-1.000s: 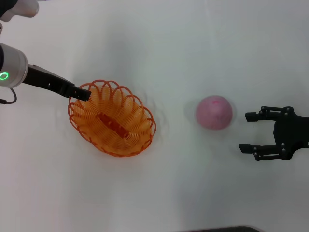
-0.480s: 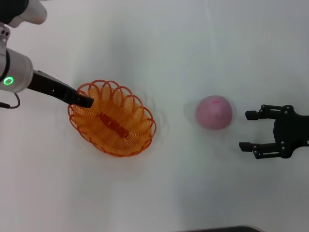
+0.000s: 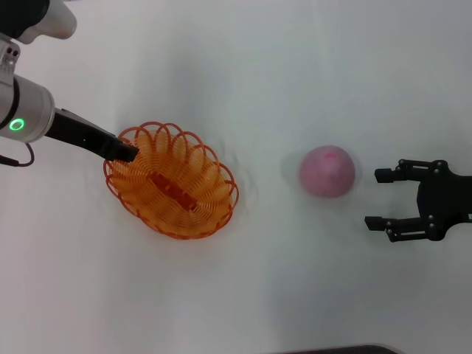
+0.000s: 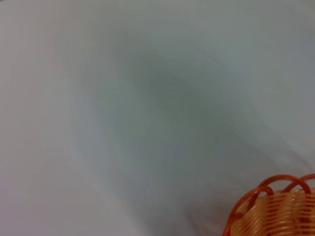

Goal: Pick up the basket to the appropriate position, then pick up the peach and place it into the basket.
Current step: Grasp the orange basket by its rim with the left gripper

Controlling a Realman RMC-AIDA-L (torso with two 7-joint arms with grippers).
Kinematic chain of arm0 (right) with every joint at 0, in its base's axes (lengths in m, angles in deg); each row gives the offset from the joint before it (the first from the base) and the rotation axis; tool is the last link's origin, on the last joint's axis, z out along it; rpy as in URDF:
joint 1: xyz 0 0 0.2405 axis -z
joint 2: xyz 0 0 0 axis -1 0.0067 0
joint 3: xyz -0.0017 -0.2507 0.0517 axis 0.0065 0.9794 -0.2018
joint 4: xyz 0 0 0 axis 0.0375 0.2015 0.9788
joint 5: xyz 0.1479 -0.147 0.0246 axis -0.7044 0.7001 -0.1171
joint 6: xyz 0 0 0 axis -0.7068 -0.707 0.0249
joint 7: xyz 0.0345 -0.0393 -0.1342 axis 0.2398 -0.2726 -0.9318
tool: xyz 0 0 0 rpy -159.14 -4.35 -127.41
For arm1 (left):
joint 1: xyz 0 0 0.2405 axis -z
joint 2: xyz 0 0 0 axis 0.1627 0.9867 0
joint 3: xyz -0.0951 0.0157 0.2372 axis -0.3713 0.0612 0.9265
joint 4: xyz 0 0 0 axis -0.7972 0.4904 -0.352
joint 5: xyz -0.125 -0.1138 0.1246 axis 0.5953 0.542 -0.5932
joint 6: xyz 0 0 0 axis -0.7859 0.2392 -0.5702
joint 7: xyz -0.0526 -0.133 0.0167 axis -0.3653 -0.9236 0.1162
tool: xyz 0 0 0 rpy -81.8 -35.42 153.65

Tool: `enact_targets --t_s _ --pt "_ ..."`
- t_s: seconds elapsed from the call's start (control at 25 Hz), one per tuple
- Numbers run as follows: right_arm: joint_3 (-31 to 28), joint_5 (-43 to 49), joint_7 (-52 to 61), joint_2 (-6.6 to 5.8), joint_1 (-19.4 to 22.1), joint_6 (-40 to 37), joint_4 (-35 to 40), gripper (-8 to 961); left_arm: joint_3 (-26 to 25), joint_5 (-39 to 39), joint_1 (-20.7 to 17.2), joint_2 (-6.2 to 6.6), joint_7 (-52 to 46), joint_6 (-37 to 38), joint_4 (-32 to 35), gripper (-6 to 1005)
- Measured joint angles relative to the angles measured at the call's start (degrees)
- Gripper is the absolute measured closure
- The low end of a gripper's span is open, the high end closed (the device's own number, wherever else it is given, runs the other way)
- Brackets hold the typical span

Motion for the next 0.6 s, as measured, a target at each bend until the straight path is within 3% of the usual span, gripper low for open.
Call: enact_targets --t_s 0.16,0.6 --pt "0.00 0.00 0.00 0.00 -0.02 0.34 0.00 85 0.30 -0.08 0.09 0.00 0.04 0.33 -0.11 420" --pt "-0.09 0.00 0.00 0.10 -0.02 0.56 0.00 84 0.63 0.16 0.10 -0.09 -0.09 0.46 -0.21 790"
